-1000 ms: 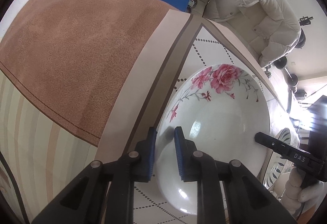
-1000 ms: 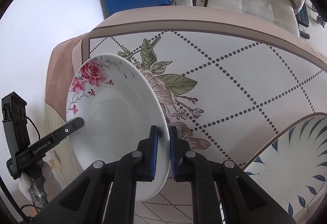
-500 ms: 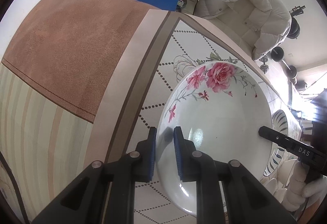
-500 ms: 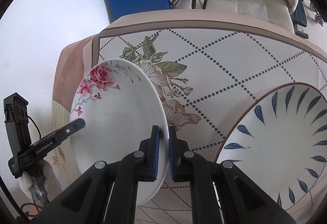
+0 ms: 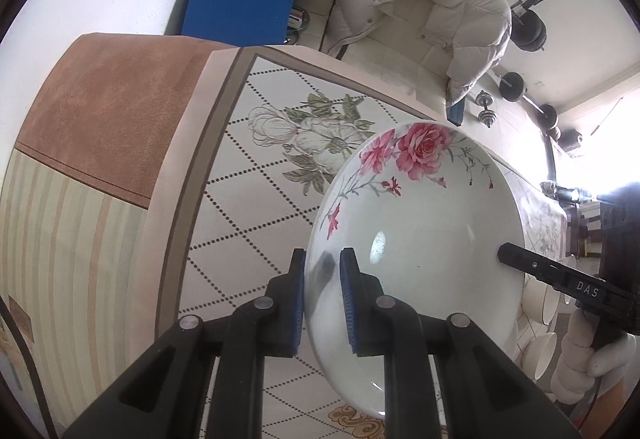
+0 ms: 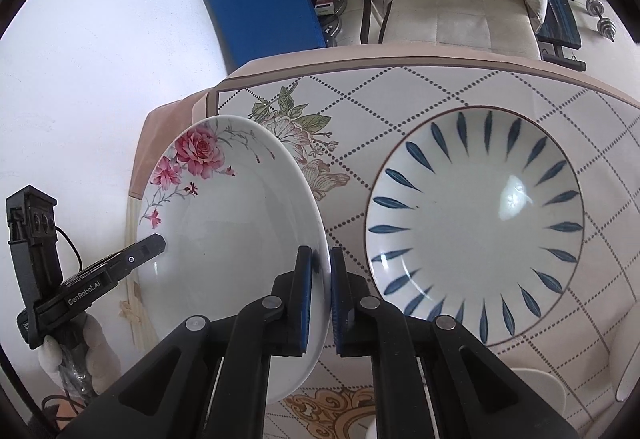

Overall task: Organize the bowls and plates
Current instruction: 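Lift the pink-floral plate with both tools and carry it toward the swirl plate, then lower the pink-floral plate onto the swirl plate and open both tools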

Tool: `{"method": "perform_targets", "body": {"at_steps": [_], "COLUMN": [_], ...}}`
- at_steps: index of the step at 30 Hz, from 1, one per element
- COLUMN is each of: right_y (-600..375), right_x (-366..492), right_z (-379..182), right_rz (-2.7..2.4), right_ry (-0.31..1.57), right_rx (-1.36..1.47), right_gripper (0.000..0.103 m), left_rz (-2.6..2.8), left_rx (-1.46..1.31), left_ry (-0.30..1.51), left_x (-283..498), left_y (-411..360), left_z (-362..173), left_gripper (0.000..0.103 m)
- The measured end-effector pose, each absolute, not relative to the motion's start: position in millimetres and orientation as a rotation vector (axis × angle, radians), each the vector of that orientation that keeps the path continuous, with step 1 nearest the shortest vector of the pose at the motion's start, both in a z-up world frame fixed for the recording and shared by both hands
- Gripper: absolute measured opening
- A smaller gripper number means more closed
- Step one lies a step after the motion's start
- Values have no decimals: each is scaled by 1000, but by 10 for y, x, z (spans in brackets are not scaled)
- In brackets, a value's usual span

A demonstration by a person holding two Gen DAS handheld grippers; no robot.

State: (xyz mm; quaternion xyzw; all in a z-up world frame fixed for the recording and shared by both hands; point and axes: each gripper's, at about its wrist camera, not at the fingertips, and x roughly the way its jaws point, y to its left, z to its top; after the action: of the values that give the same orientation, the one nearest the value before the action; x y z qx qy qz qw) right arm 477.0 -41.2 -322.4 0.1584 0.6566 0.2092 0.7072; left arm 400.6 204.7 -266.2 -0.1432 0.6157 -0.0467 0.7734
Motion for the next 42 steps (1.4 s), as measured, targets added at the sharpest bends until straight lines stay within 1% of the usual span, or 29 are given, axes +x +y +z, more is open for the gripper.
{"method": "perform_targets", "body": {"at_steps": [9,17,29,35,42], "right_y": [-1127,-1796,-2536,-2686,-2710], "right_x": [4231,3677,2957,2847,2847], "right_z": [-2960,-2954,-3314,-3601,-3842], "right_rz": [420,358,269,252,252], "right_ry": [1412,1401,1442,1481,1507], "right_rx": [410,462,503,499,472], "right_gripper": [10,10,10,10,10], "left_rz": [-175,-226,-275,-258,-237], "left_rx": [-245,-205,-136,-99,-42], "left_ry": [1328,1361,1451,1502,1545], "left_x": [3651,3305,2923,2815,2755], "left_y": [1389,803,120,-24,-113], "left_z": [-2432,-2494,-2968,-3249,-3443], "left_gripper": [14,14,14,14,14]}}
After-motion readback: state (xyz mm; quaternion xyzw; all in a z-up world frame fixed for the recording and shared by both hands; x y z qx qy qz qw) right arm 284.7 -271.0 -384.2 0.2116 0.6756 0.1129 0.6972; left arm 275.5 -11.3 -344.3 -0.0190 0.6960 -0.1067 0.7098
